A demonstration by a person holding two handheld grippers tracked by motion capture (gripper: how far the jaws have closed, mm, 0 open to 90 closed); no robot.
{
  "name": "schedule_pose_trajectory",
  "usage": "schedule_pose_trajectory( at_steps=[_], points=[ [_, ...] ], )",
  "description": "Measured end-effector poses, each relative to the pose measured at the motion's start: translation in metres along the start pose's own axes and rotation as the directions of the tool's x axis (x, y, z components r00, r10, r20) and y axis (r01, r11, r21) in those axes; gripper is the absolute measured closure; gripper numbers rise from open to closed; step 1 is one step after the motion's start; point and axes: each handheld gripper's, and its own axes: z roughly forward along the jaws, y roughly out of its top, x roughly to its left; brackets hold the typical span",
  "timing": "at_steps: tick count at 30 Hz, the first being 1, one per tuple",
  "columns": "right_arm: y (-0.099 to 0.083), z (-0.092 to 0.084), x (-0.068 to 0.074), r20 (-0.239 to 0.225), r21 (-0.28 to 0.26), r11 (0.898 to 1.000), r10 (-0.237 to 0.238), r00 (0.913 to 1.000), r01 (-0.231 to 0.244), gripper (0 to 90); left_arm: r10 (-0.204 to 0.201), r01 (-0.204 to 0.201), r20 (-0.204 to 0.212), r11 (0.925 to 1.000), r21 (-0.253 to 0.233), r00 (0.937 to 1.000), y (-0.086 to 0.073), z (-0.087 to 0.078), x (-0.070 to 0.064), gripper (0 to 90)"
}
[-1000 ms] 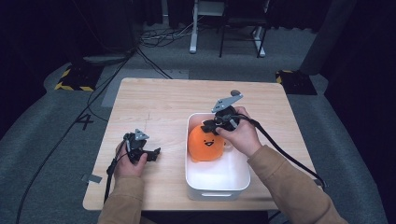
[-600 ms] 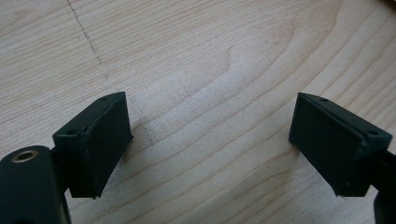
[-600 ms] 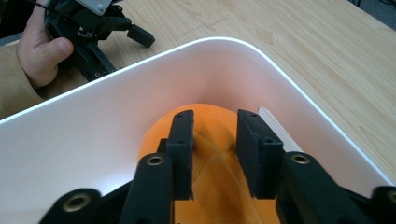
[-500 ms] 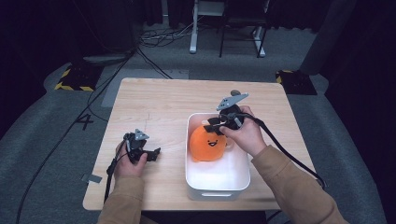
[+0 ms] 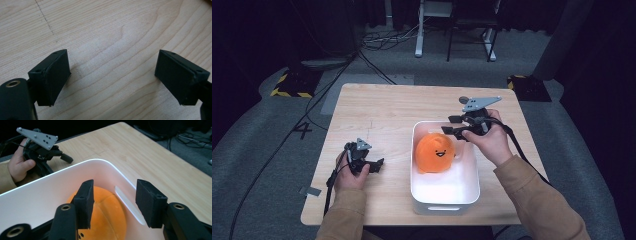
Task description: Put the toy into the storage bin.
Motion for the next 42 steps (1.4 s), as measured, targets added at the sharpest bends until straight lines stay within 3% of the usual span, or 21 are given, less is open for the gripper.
schedule_pose_trajectory(
  at_steps=[6,12,20,23,29,42],
  points=[
    [0.0,-0.024,-0.007,0.047,-0.035,0.999,0.017,0.9988,-0.015,44.6,0.0,0.0,0.0,1.0,0.0,1.0,0.0,0.0,0.0,13.0],
    [0.0,-0.05,-0.012,0.137,-0.025,1.0,-0.013,0.9905,0.016,40.3,-0.002,0.002,-0.001,1.0,-0.001,1.0,0.0,0.0,0.0,13.0],
    [-0.015,-0.08,-0.022,0.249,-0.003,1.0,0.0,0.9684,0.001,37.8,-0.005,0.005,-0.003,1.0,0.001,1.0,0.0,0.0,-0.001,13.1],
    [-0.025,-0.092,-0.028,0.262,-0.017,1.0,0.025,0.9647,-0.022,37.6,-0.006,0.006,-0.003,1.0,0.0,1.0,0.0,0.0,-0.001,13.1],
    [-0.041,-0.114,-0.038,0.319,-0.006,0.999,0.051,0.9463,-0.052,37.1,-0.006,0.006,-0.003,1.0,0.001,1.0,0.0,0.0,-0.001,13.1],
    [-0.077,-0.136,-0.056,0.353,0.007,0.989,0.137,0.9254,-0.149,30.8,-0.006,0.006,-0.003,1.0,0.001,1.0,0.0,0.0,-0.001,13.1]
  ],
)
